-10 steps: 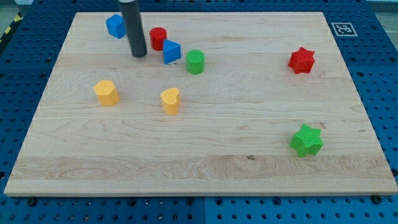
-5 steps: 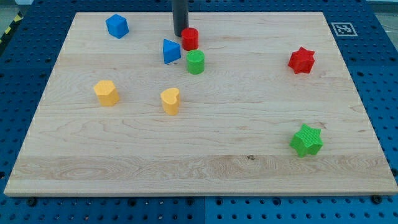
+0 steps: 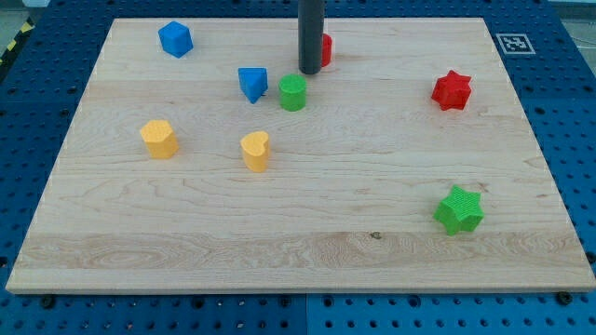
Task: Place the red circle above the green circle
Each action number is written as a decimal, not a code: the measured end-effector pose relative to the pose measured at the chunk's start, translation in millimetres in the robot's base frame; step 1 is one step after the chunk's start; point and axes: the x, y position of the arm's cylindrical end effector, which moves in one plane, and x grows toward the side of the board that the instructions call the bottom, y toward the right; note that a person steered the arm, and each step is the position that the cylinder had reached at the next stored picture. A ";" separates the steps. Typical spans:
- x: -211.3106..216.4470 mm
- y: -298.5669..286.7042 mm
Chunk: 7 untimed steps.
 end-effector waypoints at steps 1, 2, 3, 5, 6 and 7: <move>22.7 6.5; 15.8 28.5; -1.9 31.9; -36.6 18.7; -42.3 18.5; -9.2 29.3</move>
